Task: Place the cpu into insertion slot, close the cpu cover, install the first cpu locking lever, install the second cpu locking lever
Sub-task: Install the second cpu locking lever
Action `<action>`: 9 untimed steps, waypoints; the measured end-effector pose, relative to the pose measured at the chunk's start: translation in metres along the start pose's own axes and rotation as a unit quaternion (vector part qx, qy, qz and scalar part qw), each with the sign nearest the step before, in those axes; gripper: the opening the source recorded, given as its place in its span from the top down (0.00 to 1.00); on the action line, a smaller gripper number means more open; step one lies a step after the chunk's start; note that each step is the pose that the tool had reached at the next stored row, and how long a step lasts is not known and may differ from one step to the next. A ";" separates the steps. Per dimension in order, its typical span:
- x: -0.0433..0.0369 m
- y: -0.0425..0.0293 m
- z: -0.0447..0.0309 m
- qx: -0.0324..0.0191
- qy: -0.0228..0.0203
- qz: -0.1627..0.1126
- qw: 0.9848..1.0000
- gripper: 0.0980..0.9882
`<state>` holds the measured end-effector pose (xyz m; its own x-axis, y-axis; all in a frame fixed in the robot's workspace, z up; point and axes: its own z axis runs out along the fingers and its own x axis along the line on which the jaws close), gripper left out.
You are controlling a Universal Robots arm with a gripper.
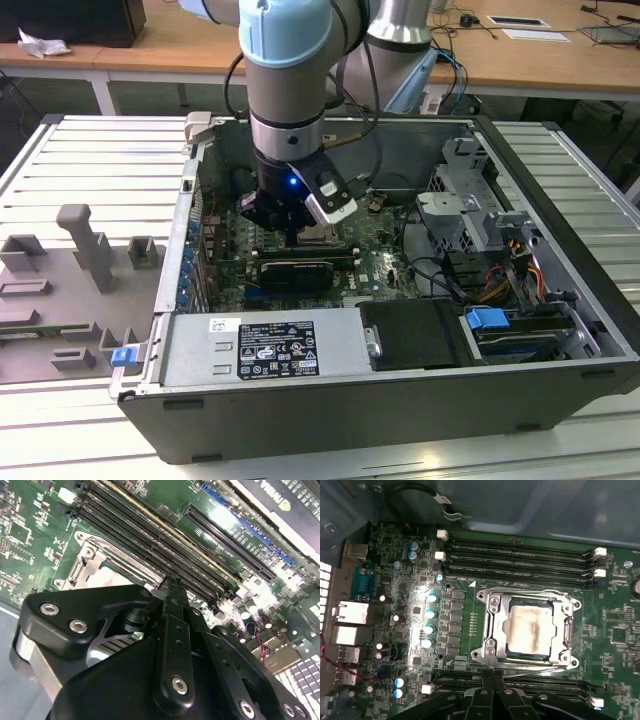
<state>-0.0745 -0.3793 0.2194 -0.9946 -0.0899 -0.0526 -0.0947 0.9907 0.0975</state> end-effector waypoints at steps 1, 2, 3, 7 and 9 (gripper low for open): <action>0.0002 0.0000 0.0029 0.000 0.000 0.000 1.000 0.99; 0.0004 -0.0001 0.0061 0.000 0.000 0.000 1.000 0.99; 0.0006 -0.0002 0.0073 -0.001 0.000 0.000 1.000 0.99; 0.0019 -0.0012 0.0115 -0.011 -0.001 0.001 1.000 0.99; 0.0034 -0.0043 0.0114 -0.018 -0.002 0.001 1.000 0.99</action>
<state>-0.0770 -0.3827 0.2074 -0.9946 -0.0878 -0.0559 -0.0946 0.9865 0.1335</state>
